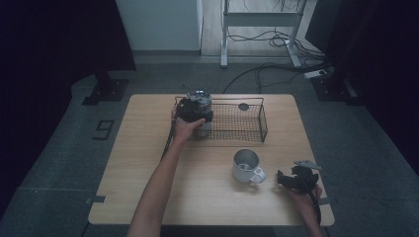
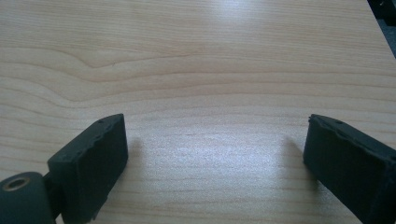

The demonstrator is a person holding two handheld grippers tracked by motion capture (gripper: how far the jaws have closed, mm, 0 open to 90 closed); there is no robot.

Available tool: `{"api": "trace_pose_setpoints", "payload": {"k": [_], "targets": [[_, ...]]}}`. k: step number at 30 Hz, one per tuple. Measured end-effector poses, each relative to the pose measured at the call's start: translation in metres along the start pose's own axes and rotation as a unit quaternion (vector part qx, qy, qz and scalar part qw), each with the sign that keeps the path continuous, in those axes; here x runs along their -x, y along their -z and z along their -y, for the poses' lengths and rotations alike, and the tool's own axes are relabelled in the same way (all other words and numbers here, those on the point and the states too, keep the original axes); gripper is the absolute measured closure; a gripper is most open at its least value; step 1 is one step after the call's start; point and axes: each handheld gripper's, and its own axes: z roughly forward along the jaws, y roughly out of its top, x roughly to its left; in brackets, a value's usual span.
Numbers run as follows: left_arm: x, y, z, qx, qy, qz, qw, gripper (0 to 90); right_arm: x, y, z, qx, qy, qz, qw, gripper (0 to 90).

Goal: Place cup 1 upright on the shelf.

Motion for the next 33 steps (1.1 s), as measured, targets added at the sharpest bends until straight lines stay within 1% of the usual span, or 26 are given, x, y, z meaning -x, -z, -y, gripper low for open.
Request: {"api": "trace_pose_setpoints", "payload": {"k": [6, 9, 14, 17, 21, 29, 30, 31, 33], "targets": [[-0.002, -0.004, 0.008, -0.008, 0.002, -0.003, 1.0000, 4.3, 0.000, 0.001, 0.001, 0.001, 0.001, 0.001, 1.0000, 7.2], [-0.001, -0.004, 0.010, -0.002, 0.003, -0.002, 1.0000, 4.3, 0.000, 0.001, 0.001, 0.001, 0.001, 0.001, 1.0000, 7.4], [0.000, -0.003, 0.013, 0.002, -0.002, -0.003, 1.0000, 4.2, 0.000, 0.001, 0.001, 0.001, 0.001, 0.000, 1.0000, 7.5], [-0.001, -0.002, 0.016, 0.008, 0.005, -0.001, 1.0000, 4.1, 0.000, 0.001, 0.001, 0.001, 0.001, 0.000, 1.0000, 7.8], [-0.001, -0.001, 0.018, 0.009, 0.002, -0.001, 1.0000, 4.1, 0.000, 0.002, 0.001, 0.002, 0.001, 0.001, 1.0000, 7.8], [0.000, 0.000, 0.020, 0.017, 0.004, -0.004, 0.9998, 3.6, 0.000, 0.002, 0.002, 0.002, 0.001, 0.000, 1.0000, 7.9], [-0.001, 0.003, 0.019, 0.022, 0.001, -0.002, 0.9997, 1.3, 0.000, 0.002, 0.002, 0.002, 0.001, 0.000, 1.0000, 7.9], [-0.001, 0.003, 0.019, 0.022, 0.001, -0.002, 0.9997, 0.7, 0.000, 0.002, 0.002, 0.002, 0.001, 0.000, 1.0000, 7.9], [-0.001, 0.006, 0.017, 0.032, 0.004, 0.001, 0.9995, 0.6, 0.000, 0.002, 0.002, 0.002, 0.001, 0.000, 1.0000, 7.9]]}}
